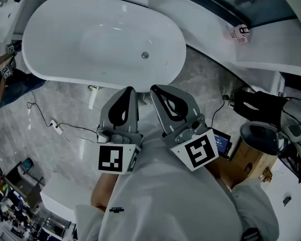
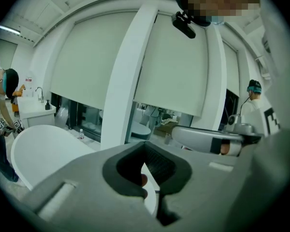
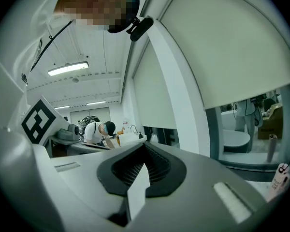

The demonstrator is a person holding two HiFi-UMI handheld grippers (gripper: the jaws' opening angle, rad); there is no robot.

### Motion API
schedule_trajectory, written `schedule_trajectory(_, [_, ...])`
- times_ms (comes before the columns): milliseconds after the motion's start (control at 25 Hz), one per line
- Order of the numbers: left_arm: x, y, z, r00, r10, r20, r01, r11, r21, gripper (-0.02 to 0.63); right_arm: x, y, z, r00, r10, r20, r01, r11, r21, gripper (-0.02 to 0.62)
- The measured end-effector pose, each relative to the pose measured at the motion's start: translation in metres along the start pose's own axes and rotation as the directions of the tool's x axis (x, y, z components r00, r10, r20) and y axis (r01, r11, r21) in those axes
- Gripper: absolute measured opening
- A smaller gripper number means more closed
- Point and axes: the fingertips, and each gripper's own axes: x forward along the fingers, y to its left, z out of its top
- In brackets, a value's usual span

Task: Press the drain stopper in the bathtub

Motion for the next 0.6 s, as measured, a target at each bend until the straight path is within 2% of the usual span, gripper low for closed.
schedule_trajectory(400, [0.014, -0.011, 0.005, 1.000, -0.025, -0.001, 0.025, 1.000, 0.016, 0.000, -0.001, -0.016, -0.001, 1.000, -0.025, -0.012, 0.025, 1.000, 0.010, -0.006])
schedule_trajectory(600, [0.012, -0.003, 0.003, 1.000, 0.005, -0.017, -0.005, 1.000, 0.018, 0.000, 0.001, -0.020, -0.001, 1.000, -0.018, -0.009, 0.018, 1.000, -0.021, -0.006])
